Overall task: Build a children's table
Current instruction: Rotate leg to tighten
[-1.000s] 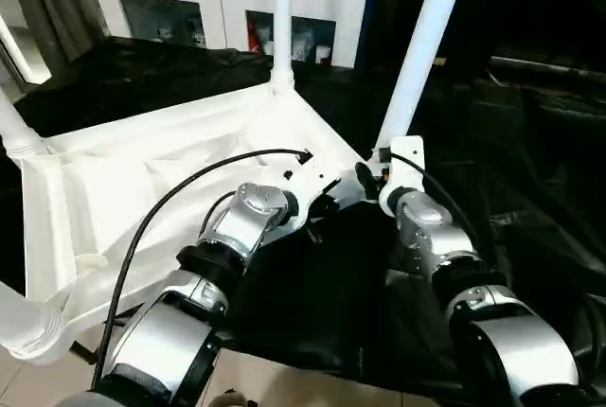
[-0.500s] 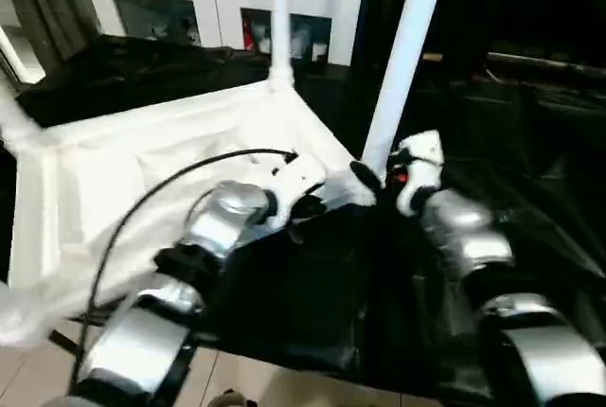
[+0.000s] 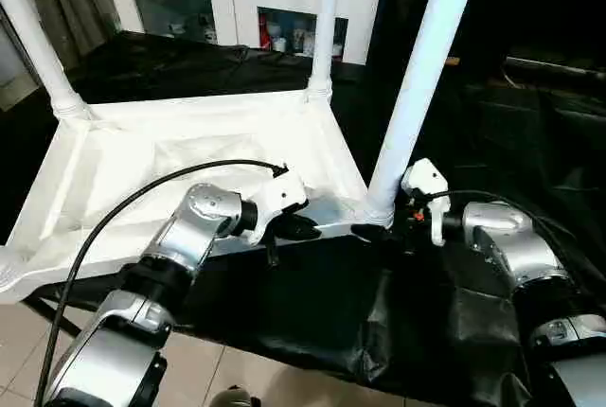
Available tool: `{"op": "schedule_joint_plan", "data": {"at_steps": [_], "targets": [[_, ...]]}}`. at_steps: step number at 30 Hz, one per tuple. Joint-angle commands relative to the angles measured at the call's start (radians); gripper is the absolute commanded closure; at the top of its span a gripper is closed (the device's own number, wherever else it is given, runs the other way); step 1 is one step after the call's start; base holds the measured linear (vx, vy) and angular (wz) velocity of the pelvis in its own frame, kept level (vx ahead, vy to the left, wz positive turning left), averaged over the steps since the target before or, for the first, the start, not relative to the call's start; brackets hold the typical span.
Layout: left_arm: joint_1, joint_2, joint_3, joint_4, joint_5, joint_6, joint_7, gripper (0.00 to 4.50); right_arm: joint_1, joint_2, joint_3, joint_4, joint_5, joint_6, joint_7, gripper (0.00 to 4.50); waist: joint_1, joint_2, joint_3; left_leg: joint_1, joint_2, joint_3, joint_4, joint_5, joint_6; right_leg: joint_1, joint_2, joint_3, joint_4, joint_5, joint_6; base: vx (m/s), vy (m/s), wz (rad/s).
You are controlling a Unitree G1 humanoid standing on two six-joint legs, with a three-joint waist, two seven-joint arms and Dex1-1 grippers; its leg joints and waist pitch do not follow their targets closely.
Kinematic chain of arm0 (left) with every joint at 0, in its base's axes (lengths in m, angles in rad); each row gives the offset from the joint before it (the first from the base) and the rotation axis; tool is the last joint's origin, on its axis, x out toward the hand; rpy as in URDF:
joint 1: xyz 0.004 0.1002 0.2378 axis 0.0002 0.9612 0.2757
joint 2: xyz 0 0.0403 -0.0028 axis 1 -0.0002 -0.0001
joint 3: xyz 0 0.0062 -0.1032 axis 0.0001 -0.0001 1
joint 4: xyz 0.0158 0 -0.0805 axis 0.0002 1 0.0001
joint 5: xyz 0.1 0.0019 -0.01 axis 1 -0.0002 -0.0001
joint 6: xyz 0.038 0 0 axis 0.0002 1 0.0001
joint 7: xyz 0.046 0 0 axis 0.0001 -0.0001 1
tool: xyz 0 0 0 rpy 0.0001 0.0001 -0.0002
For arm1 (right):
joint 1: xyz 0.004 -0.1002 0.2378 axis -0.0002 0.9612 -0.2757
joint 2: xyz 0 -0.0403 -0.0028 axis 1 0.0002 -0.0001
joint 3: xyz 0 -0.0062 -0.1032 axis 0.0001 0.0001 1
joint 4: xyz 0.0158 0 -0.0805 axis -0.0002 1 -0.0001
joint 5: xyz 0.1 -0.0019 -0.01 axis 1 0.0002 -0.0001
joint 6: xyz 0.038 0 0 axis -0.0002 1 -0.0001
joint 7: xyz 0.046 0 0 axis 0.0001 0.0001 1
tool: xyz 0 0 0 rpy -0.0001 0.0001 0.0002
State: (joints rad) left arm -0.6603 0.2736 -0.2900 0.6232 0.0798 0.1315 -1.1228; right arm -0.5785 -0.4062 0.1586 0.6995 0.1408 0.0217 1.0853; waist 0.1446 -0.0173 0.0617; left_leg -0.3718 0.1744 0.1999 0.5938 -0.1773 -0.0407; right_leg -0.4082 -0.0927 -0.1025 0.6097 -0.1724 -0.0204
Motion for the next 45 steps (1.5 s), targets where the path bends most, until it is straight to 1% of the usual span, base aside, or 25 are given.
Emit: {"op": "schedule_joint_plan", "data": {"at_steps": [1,2,4,6,7,9,11,12,15,17,20,24,28,29,32,33,34,35,36,37,38,39,40,41,45], "targets": [[-0.006,-0.020,0.020,-0.070,-0.088,-0.027,-0.028,4.50,0.002,-0.005,0.005,-0.034,-0.005,0.016,0.018,0.07,-0.003,-0.020,-0.069,0.010,0.067,-0.031,-0.069,-0.199,0.061,0.051,-0.085,0.062,-0.081,-0.318,-0.182,0.000,0.000,0.00],[-0.003,-0.019,0.021,-0.075,-0.087,-0.025,-0.031,4.50,0.001,-0.004,0.003,-0.036,-0.003,0.017,0.019,0.07,-0.002,-0.020,-0.070,0.010,0.067,-0.031,-0.069,-0.193,0.063,0.052,-0.084,0.062,-0.080,-0.311,-0.183,0.000,0.000,0.00],[0.001,-0.018,0.023,-0.080,-0.081,-0.023,-0.037,4.50,0.001,-0.003,-0.005,-0.039,0.002,0.019,0.024,0.43,-0.002,-0.018,-0.071,0.011,0.067,-0.030,-0.067,-0.185,0.068,0.051,-0.083,0.062,-0.077,-0.280,-0.194,0.000,0.000,0.00],[0.001,-0.017,0.024,-0.079,-0.078,-0.023,-0.039,4.50,0.003,-0.002,-0.011,-0.042,0.008,0.015,0.025,0.56,-0.001,-0.017,-0.072,0.010,0.067,-0.029,-0.066,-0.175,0.070,0.052,-0.084,0.062,-0.076,-0.269,-0.198,0.000,0.000,0.00],[0.000,-0.017,0.025,-0.078,-0.078,-0.023,-0.039,4.50,0.003,-0.002,-0.012,-0.041,0.008,0.013,0.024,0.56,-0.002,-0.017,-0.072,0.009,0.067,-0.029,-0.067,-0.176,0.070,0.052,-0.083,0.061,-0.076,-0.270,-0.198,0.000,0.000,0.00],[0.000,-0.016,0.025,-0.078,-0.078,-0.021,-0.039,4.50,0.004,-0.002,-0.014,-0.042,0.012,0.013,0.024,0.83,-0.002,-0.017,-0.071,0.010,0.066,-0.029,-0.067,-0.185,0.068,0.052,-0.083,0.061,-0.077,-0.281,-0.196,0.000,0.000,0.00],[0.000,-0.016,0.026,-0.078,-0.078,-0.020,-0.039,4.50,0.006,-0.004,-0.015,-0.044,0.013,0.014,0.024,0.89,-0.002,-0.019,-0.071,0.010,0.066,-0.029,-0.066,-0.187,0.066,0.052,-0.084,0.062,-0.079,-0.290,-0.191,0.000,0.000,0.00],[0.000,-0.015,0.026,-0.079,-0.078,-0.019,-0.038,4.50,0.011,-0.005,-0.016,-0.048,0.014,0.015,0.024,0.89,-0.001,-0.017,-0.071,0.010,0.066,-0.029,-0.067,-0.184,0.066,0.052,-0.084,0.062,-0.078,-0.290,-0.191,0.000,0.000,0.00],[0.001,-0.016,0.027,-0.078,-0.077,-0.018,-0.036,4.50,0.016,-0.004,-0.019,-0.052,0.013,0.017,0.022,1.29,0.000,-0.016,-0.072,0.010,0.066,-0.030,-0.066,-0.184,0.065,0.052,-0.083,0.062,-0.078,-0.288,-0.188,0.000,0.000,0.00],[0.002,-0.016,0.027,-0.078,-0.076,-0.018,-0.036,4.50,0.019,-0.002,-0.020,-0.052,0.014,0.015,0.019,1.28,0.000,-0.014,-0.073,0.011,0.066,-0.030,-0.066,-0.182,0.065,0.052,-0.083,0.062,-0.078,-0.282,-0.190,0.000,0.000,0.00],[0.006,-0.015,0.025,-0.080,-0.075,-0.019,-0.039,4.50,0.027,0.004,-0.018,-0.054,0.013,0.011,0.013,1.59,0.000,-0.015,-0.072,0.010,0.066,-0.030,-0.066,-0.183,0.064,0.053,-0.083,0.061,-0.077,-0.276,-0.193,0.000,0.000,0.00],[0.008,-0.014,0.025,-0.081,-0.075,-0.015,-0.041,4.50,0.034,0.013,-0.019,-0.045,0.007,0.013,-0.004,1.69,0.000,-0.014,-0.072,0.010,0.066,-0.030,-0.067,-0.187,0.063,0.053,-0.083,0.061,-0.078,-0.278,-0.193,0.000,0.000,0.00],[-0.014,-0.036,0.042,-0.033,-0.053,0.003,0.040,4.50,0.019,0.059,-0.050,0.033,-0.013,0.020,-0.144,1.73,-0.008,-0.013,-0.070,0.012,0.065,-0.032,-0.069,-0.202,0.050,0.050,-0.084,0.061,-0.082,-0.308,-0.189,0.000,0.000,0.00],[-0.025,-0.045,0.047,-0.011,-0.044,0.008,0.071,4.50,0.013,0.075,-0.058,0.057,-0.018,0.019,-0.189,1.73,-0.009,-0.016,-0.071,0.012,0.064,-0.031,-0.069,-0.205,0.047,0.051,-0.084,0.061,-0.082,-0.313,-0.186,0.000,0.000,0.00],[-0.067,-0.081,0.062,0.065,-0.020,0.020,0.176,4.50,-0.006,0.138,-0.097,0.128,-0.012,0.047,-0.342,1.74,-0.020,-0.013,-0.069,0.015,0.062,-0.034,-0.072,-0.227,0.024,0.049,-0.083,0.060,-0.089,-0.357,-0.177,0.000,0.000,0.00],[-0.085,-0.097,0.071,0.094,-0.013,0.025,0.224,4.50,-0.015,0.164,-0.111,0.153,-0.012,0.054,-0.409,1.74,-0.021,-0.013,-0.069,0.016,0.062,-0.034,-0.072,-0.230,0.022,0.050,-0.085,0.060,-0.089,-0.358,-0.175,0.000,0.000,0.00],[-0.102,-0.116,0.082,0.120,-0.012,0.035,0.269,4.50,-0.025,0.190,-0.124,0.178,-0.015,0.059,-0.488,1.74,-0.025,-0.011,-0.069,0.018,0.063,-0.033,-0.072,-0.234,0.019,0.045,-0.085,0.063,-0.089,-0.352,-0.179,0.000,0.000,0.00],[-0.141,-0.163,0.114,0.171,-0.016,0.067,0.381,4.50,-0.052,0.252,-0.168,0.238,-0.005,0.084,-0.676,1.74,-0.028,-0.009,-0.068,0.018,0.064,-0.036,-0.075,-0.233,0.009,0.047,-0.084,0.062,-0.087,-0.348,-0.182,0.000,0.000,0.00],[-0.141,-0.163,0.114,0.171,-0.016,0.067,0.381,4.50,-0.052,0.252,-0.168,0.238,-0.005,0.084,-0.676,1.74,-0.035,-0.009,-0.069,0.022,0.061,-0.035,-0.075,-0.243,-0.006,0.045,-0.082,0.061,-0.089,-0.358,-0.183,0.000,0.000,0.00],[-0.153,-0.181,0.122,0.185,-0.020,0.083,0.416,4.50,-0.063,0.277,-0.186,0.260,0.002,0.093,-0.742,1.74,-0.035,-0.011,-0.070,0.022,0.061,-0.036,-0.075,-0.246,-0.008,0.047,-0.085,0.061,-0.089,-0.360,-0.183,0.000,0.000,0.00],[-0.166,-0.202,0.117,0.201,-0.009,0.089,0.458,4.50,-0.079,0.306,-0.193,0.286,-0.003,0.094,-0.812,1.74,-0.033,-0.012,-0.071,0.019,0.059,-0.034,-0.073,-0.236,0.000,0.050,-0.086,0.062,-0.090,-0.346,-0.182,0.000,0.000,0.00],[-0.172,-0.211,0.107,0.213,0.004,0.084,0.480,4.50,-0.089,0.320,-0.189,0.302,-0.013,0.087,-0.847,1.74,-0.033,-0.012,-0.071,0.020,0.060,-0.032,-0.072,-0.228,0.008,0.047,-0.087,0.064,-0.089,-0.325,-0.187,0.000,0.000,0.00],[-0.176,-0.217,0.090,0.223,0.022,0.073,0.493,4.50,-0.100,0.334,-0.187,0.316,-0.020,0.080,-0.873,1.74,-0.033,-0.015,-0.073,0.017,0.059,-0.032,-0.072,-0.216,0.016,0.051,-0.085,0.063,-0.087,-0.308,-0.186,0.000,0.000,0.00],[-0.179,-0.222,0.074,0.235,0.040,0.056,0.498,4.50,-0.117,0.346,-0.189,0.337,-0.030,0.074,-0.916,1.74,-0.032,-0.014,-0.072,0.017,0.058,-0.031,-0.071,-0.213,0.021,0.050,-0.086,0.063,-0.087,-0.304,-0.186,0.000,0.000,0.00],[-0.180,-0.232,0.060,0.252,0.049,0.037,0.483,4.50,-0.157,0.366,-0.216,0.377,-0.023,0.053,-0.967,1.74,-0.035,-0.013,-0.068,0.019,0.061,-0.034,-0.076,-0.254,0.014,0.048,-0.086,0.062,-0.094,-0.355,-0.161,0.000,0.000,0.00]]}}
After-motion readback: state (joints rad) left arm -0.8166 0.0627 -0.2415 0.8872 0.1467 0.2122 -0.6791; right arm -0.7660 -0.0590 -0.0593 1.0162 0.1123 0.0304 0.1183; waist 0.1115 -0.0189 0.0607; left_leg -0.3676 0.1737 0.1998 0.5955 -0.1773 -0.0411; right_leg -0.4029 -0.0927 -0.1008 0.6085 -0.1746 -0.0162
